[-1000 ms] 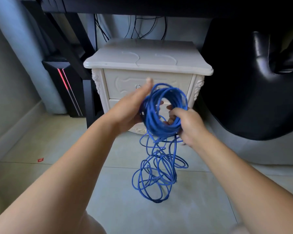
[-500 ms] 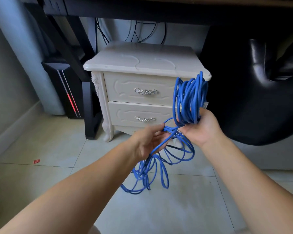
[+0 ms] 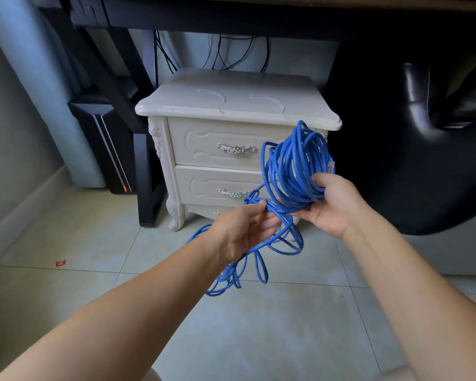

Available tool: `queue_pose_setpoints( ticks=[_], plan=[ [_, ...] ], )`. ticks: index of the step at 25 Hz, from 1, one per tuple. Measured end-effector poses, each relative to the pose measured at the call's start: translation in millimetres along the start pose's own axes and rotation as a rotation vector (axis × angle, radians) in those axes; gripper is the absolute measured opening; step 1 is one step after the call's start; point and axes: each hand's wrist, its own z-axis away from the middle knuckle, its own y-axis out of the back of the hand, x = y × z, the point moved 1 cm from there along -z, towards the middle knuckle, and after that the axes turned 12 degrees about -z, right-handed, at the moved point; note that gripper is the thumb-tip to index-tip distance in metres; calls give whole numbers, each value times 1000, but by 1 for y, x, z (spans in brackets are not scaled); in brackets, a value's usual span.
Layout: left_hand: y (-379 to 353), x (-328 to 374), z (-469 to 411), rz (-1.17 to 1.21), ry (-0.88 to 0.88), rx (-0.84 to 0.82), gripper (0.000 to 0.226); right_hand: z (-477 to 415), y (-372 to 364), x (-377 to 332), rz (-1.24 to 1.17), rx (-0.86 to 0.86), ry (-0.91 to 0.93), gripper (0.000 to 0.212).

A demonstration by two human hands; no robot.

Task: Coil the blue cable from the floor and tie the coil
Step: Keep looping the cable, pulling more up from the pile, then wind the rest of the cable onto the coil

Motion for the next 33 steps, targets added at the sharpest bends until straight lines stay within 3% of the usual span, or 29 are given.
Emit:
queue_pose_setpoints(
  ticks=[10, 13, 22, 23, 26, 29, 31, 33],
  plan=[
    [1, 0, -6, 28, -71, -54, 14, 3, 1, 3, -71, -11, -2, 26],
    [-1, -1, -4, 11, -103, -90, 23, 6, -2, 2, -47, -17, 13, 26],
    [-5, 3, 5, 0, -127, -145, 7, 10, 2, -1, -42, 23, 72, 26],
    [-6, 5, 5, -7, -122, -142, 9, 9, 5, -2, -20, 35, 76, 29],
    [-4, 11, 6, -28, -41, -141, 54, 6, 9, 2, 69, 67, 68, 35],
    [7, 18, 9, -272, 35, -151, 86, 6, 8, 7, 277, 103, 52, 14],
    [17, 25, 11, -520, 15, -102, 97, 4, 12, 10, 421, 137, 66, 13],
    [29, 31, 10, -612, -34, 4, 95, 1, 17, 13, 586, 172, 99, 12]
  ],
)
